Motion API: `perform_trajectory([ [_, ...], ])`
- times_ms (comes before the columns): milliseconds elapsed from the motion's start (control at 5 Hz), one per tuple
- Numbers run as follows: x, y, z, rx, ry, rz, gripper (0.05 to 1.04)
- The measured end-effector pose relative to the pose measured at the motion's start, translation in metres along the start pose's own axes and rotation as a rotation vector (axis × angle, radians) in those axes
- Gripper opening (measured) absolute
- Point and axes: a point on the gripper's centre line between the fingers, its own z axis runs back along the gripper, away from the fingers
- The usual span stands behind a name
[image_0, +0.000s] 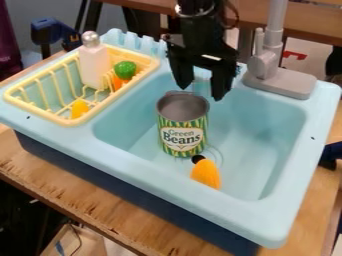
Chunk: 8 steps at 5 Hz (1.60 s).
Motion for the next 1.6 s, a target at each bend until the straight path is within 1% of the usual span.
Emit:
perform_trajectory([
  [200,-0.004,0.000,-0.008,-0.004,0.000,0.066,0.999],
  [400,-0.014,0.001,-0.015,0.005,0.032,0.097,0.999],
  [600,-0.022,0.004,-0.015,0.027,0.069,0.115,0.999],
  [800,-0.031,0.007,-0.007,0.061,0.117,0.110,0.999],
  [1000,-0.040,0.002,0.004,0.071,0.135,0.087,0.999],
  [1200,-0.053,0.001,0.004,0.071,0.183,0.086,0.999],
  [1400,-0.064,0.002,0.001,0.084,0.237,0.095,0.999],
  [1600,-0.069,0.004,0.000,0.095,0.256,0.108,1.000],
])
